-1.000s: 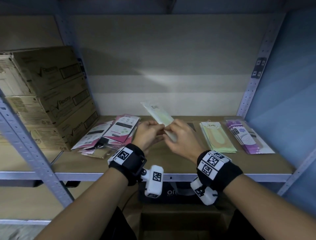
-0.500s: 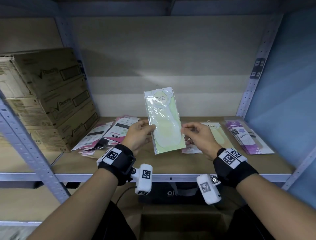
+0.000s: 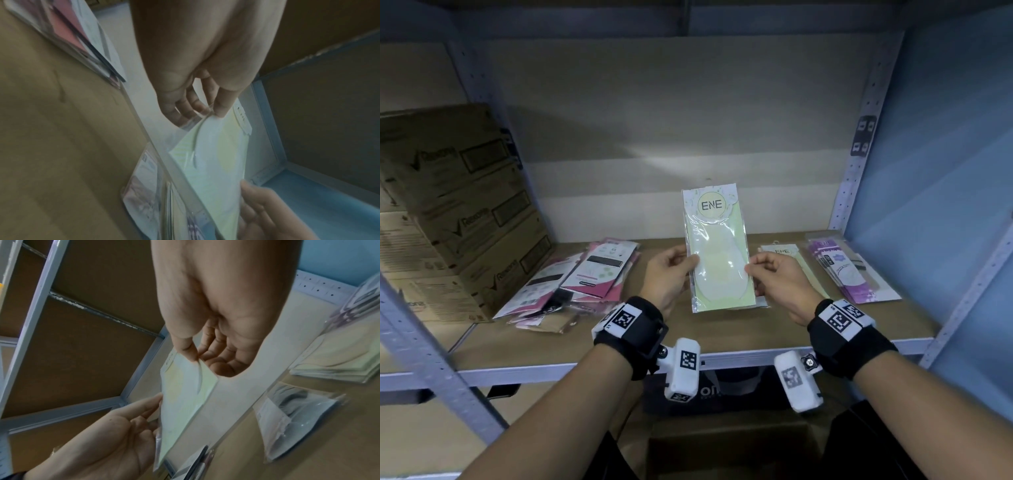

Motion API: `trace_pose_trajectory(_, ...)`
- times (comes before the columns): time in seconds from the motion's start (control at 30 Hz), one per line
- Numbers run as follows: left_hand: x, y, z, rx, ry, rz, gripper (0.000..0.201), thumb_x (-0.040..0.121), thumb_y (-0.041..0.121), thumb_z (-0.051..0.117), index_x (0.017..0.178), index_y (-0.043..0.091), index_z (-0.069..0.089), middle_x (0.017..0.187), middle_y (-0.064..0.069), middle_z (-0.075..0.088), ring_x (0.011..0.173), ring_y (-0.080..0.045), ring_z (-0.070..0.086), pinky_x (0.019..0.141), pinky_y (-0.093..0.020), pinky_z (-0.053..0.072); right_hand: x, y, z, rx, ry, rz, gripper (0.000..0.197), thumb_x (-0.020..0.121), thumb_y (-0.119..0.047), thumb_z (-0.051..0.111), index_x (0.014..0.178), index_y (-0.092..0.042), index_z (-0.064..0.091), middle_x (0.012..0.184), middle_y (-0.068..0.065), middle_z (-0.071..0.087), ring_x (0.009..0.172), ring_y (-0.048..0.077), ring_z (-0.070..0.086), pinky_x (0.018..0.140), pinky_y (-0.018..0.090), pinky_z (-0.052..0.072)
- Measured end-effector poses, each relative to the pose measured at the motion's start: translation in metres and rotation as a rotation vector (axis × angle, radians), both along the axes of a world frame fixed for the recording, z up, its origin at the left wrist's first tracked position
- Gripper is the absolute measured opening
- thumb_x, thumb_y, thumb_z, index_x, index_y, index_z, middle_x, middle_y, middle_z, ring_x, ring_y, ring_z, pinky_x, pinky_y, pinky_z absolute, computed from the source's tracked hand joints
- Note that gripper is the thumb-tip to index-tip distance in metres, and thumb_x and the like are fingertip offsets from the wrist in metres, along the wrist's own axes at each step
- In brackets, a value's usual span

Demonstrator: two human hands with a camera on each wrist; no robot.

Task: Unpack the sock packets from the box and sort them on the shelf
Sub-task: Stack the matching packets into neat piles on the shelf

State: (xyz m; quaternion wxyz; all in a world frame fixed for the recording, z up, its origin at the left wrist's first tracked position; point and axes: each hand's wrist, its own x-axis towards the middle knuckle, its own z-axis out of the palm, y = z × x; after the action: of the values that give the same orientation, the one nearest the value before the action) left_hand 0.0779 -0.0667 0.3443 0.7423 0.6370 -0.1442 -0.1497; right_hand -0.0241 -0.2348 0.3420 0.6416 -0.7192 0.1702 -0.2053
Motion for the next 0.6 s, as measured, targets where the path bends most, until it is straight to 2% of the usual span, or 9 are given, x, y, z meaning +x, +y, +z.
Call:
trace_pose_trajectory(0.1, -0.004, -0.018, 0.0, 0.054, -0.059, -0.03, 0.04, 0.081, 0.012, 0.071, 0.12, 0.012, 0.064, 0.114, -0.017, 0.067, 0.103, -0.034, 0.066, 0.09, -0.05, 0.054, -0.005, -0.015, -0.002, -0.005, 0.0, -0.084, 0.006, 0.088, -0.005, 0.062, 0.086, -0.011, 0.064, 0.082, 0.009, 0.062, 0.061, 0.015, 0.054, 0.054, 0.023, 0.05)
trace_pose_trajectory(0.17, -0.009, -0.031, 0.0, 0.129, -0.105, -0.102, 0.056, 0.075, 0.006, 0.075, 0.128, 0.013, 0.058, 0.111, -0.014, 0.065, 0.101, -0.031, 0.066, 0.088, -0.05, 0.055, -0.009, -0.028, -0.005, -0.017, 0.008, -0.133, 0.005, 0.088, -0.008, 0.062, 0.088, -0.012, 0.064, 0.087, 0.009, 0.064, 0.07, 0.017, 0.057, 0.066, 0.029, 0.053)
trace_pose_trajectory(0.23, -0.015, -0.048, -0.001, 0.225, -0.175, -0.143, 0.068, 0.071, -0.003, 0.076, 0.132, 0.013, 0.052, 0.1, -0.008, 0.06, 0.087, -0.023, 0.064, 0.084, -0.043, 0.057, -0.013, -0.041, -0.008, -0.037, 0.026, -0.183, 0.004, 0.088, -0.01, 0.063, 0.091, -0.013, 0.065, 0.092, 0.007, 0.066, 0.081, 0.019, 0.06, 0.08, 0.035, 0.052)
trace_pose_trajectory(0.27, -0.017, -0.057, -0.002, 0.26, -0.199, -0.144, 0.07, 0.07, -0.006, 0.076, 0.132, 0.014, 0.05, 0.096, -0.004, 0.057, 0.08, -0.016, 0.06, 0.08, -0.037, 0.058, -0.016, -0.047, -0.009, -0.061, 0.041, -0.21, 0.006, 0.089, -0.012, 0.062, 0.093, -0.014, 0.065, 0.091, 0.004, 0.066, 0.083, 0.018, 0.06, 0.083, 0.035, 0.051)
trace_pose_trajectory(0.37, -0.024, -0.085, -0.002, 0.352, -0.207, -0.098, 0.054, 0.072, -0.007, 0.074, 0.113, 0.015, 0.048, 0.091, -0.002, 0.057, 0.074, -0.011, 0.055, 0.066, -0.024, 0.053, -0.022, -0.068, -0.012, -0.156, 0.082, -0.286, 0.018, 0.089, -0.015, 0.061, 0.106, -0.014, 0.066, 0.085, -0.003, 0.064, 0.082, 0.016, 0.059, 0.08, 0.034, 0.05)
trace_pose_trajectory(0.43, -0.026, -0.104, -0.008, 0.402, -0.217, -0.115, 0.043, 0.073, -0.005, 0.073, 0.104, 0.015, 0.051, 0.092, -0.002, 0.059, 0.082, -0.016, 0.058, 0.071, -0.028, 0.055, -0.025, -0.082, -0.013, -0.204, 0.126, -0.307, 0.026, 0.089, -0.013, 0.062, 0.115, -0.01, 0.063, 0.09, 0.0, 0.063, 0.084, 0.016, 0.058, 0.079, 0.029, 0.048)
trace_pose_trajectory(0.47, -0.026, -0.115, -0.011, 0.428, -0.254, -0.132, 0.039, 0.073, -0.003, 0.073, 0.101, 0.015, 0.054, 0.093, -0.001, 0.06, 0.086, -0.018, 0.059, 0.075, -0.03, 0.056, -0.026, -0.089, -0.013, -0.238, 0.158, -0.3, 0.031, 0.088, -0.013, 0.063, 0.119, -0.009, 0.061, 0.095, 0.002, 0.062, 0.088, 0.017, 0.058, 0.08, 0.027, 0.047)
trace_pose_trajectory(0.57, -0.023, -0.143, -0.017, 0.563, -0.365, -0.161, 0.028, 0.076, 0.01, 0.073, 0.102, 0.015, 0.064, 0.094, 0.003, 0.062, 0.087, -0.013, 0.058, 0.072, -0.016, 0.047, -0.028, -0.106, -0.013, -0.383, 0.303, -0.255, 0.048, 0.085, -0.015, 0.068, 0.131, -0.01, 0.053, 0.117, 0.006, 0.063, 0.104, 0.021, 0.058, 0.09, 0.029, 0.047)
trace_pose_trajectory(0.6, -0.021, -0.151, -0.019, 0.615, -0.372, -0.175, 0.027, 0.077, 0.013, 0.072, 0.103, 0.014, 0.066, 0.097, 0.001, 0.064, 0.087, -0.012, 0.057, 0.073, -0.016, 0.045, -0.028, -0.111, -0.014, -0.427, 0.342, -0.246, 0.05, 0.085, -0.015, 0.068, 0.132, -0.01, 0.053, 0.124, 0.007, 0.061, 0.111, 0.022, 0.057, 0.095, 0.029, 0.045)
